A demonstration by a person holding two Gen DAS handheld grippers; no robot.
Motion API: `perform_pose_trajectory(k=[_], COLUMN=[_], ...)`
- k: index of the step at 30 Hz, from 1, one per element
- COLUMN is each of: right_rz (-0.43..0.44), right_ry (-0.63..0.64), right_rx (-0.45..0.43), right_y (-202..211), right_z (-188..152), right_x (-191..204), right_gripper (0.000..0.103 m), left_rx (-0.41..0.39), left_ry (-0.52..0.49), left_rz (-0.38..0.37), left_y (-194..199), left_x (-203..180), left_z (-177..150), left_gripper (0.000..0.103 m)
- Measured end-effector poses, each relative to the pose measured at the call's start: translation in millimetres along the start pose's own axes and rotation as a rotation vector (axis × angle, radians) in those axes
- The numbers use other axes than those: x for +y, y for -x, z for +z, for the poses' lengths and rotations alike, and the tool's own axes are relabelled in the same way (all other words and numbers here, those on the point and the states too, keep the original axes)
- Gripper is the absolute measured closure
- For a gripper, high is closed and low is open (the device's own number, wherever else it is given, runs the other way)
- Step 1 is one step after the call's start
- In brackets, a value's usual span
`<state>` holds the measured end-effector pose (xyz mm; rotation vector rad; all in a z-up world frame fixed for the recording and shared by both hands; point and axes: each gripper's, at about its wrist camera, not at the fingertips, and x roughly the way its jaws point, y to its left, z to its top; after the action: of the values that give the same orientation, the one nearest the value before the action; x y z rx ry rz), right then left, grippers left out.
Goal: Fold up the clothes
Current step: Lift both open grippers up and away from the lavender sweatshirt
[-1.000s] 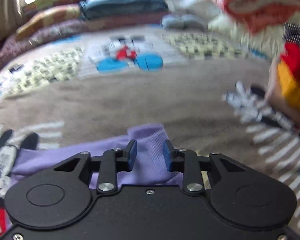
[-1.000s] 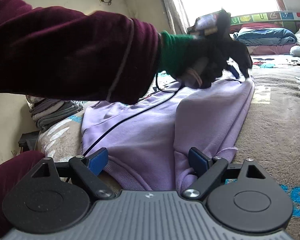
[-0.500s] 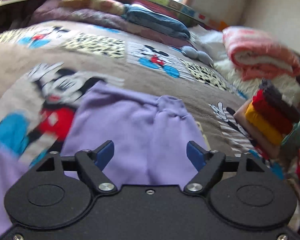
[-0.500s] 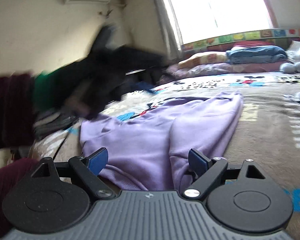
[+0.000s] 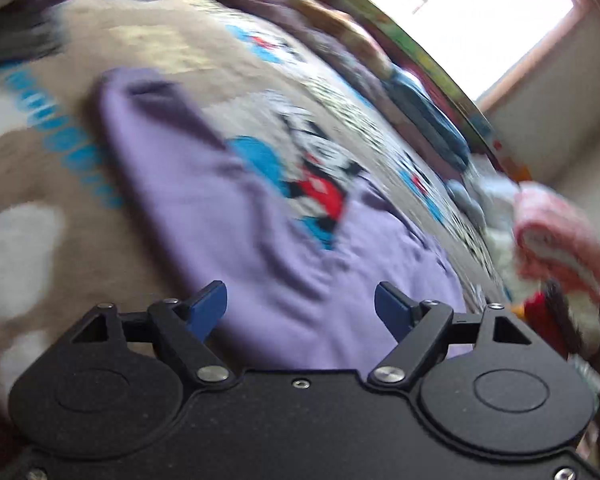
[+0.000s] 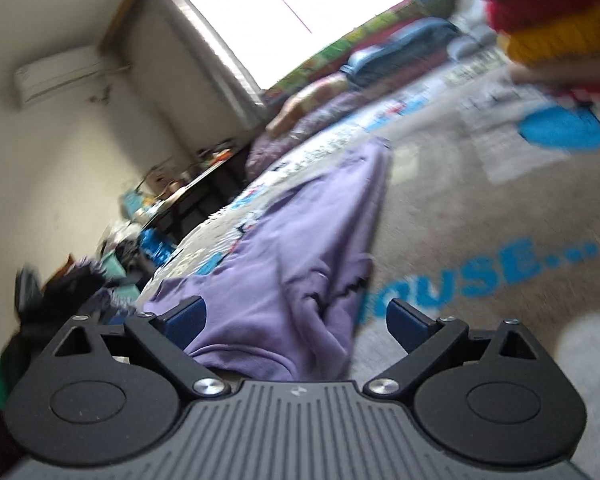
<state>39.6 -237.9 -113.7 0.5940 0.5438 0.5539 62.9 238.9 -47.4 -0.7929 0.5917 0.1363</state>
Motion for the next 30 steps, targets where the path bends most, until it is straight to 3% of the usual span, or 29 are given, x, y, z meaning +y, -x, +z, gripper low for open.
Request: perform_pose_trajectory(k=[2,8,20,25,27,30], right_rz=[-0.033,-0.056,-0.01,-0.008,-0.009,-0.009], right_ry=[-0.074,-0.003,-0.037,-0.026,-0.017,-0.009], right_rx=[0.051,0.095,0.085,0.078,0.077,0.073], right_y=[-7,-12,-3,-4,-4,-5], right_z=[-4,-14,-16,-17,-17,-16], right_x=[-11,-4,-7,-6,-5,-6], right_gripper=[0.001,0.0,0.0,0.0,0.0,0.0], left_rx=[-0.015,-0.055,-0.167,-0.188,-0.186,-0.178], left_ry=[0.057,0.212,0.243,0.249,0.254,0.253], left_rz=[0.007,0.013,-0.001,0.009,0.014,0.004], left_y=[1,-1,-30,-50,-57,-62], left_x=[16,57,86,101,106,105], left_z=[2,8,59,85,93,103], left_gripper=[0.022,0.023,0.029,0.052,0.056,0.075])
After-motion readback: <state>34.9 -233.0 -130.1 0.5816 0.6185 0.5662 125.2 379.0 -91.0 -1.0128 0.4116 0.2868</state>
